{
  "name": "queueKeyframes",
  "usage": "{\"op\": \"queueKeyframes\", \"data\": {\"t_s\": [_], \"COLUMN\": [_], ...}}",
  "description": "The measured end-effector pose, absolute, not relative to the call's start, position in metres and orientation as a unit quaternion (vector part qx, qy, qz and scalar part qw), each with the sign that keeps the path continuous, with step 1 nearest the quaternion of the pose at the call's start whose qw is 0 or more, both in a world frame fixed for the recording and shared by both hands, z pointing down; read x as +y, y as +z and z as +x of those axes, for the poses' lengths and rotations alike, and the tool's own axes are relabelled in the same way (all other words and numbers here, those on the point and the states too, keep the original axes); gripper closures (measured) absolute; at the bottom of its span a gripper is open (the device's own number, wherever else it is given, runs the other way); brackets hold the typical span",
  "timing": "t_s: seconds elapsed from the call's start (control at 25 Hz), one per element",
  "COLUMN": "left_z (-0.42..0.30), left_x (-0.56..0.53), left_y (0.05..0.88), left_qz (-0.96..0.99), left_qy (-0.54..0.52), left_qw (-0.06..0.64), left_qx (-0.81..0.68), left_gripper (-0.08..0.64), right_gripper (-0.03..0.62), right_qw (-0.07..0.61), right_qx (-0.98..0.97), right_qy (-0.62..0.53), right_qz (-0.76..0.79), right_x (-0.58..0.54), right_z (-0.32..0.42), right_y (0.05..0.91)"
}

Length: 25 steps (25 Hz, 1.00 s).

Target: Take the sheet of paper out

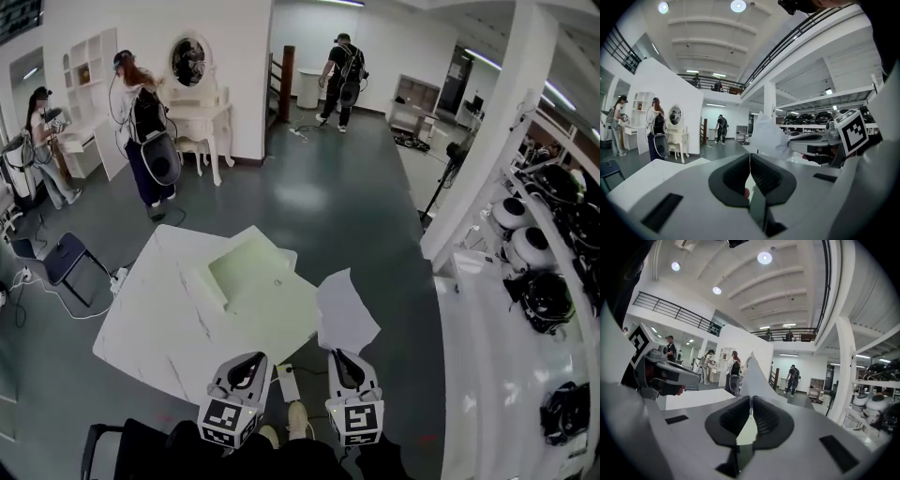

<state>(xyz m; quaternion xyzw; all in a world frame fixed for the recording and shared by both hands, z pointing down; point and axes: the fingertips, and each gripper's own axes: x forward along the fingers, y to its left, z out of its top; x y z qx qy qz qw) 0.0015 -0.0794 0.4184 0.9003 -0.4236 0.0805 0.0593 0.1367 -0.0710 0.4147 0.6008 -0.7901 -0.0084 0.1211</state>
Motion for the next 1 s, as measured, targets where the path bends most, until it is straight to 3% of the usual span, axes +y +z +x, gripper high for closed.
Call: {"op": "queueKeyframes", "data": {"t_s": [0.4, 1.0], "left_z": [0.025, -0.005], "left_x": [-0.048, -0.055], "left_y": [0.433, 0.434], "left_qz": [0.921, 0.909], "left_qy": [0.092, 0.088], "left_qw": [0.063, 0.069], "left_qx": [-0.374, -0.402], "left_gripper": [0.535, 0.535], "right_gripper": [0.555, 0.554], "right_qw": [0.139, 0.145], "right_qx": [-0.755, -0.774], "right_qy": [0.018, 0.023], "right_qz": [0.641, 0.616], "right_x": [-0.020, -0.029], "right_z": [0.159, 0.132], "right_y": [0.447, 0.452]}}
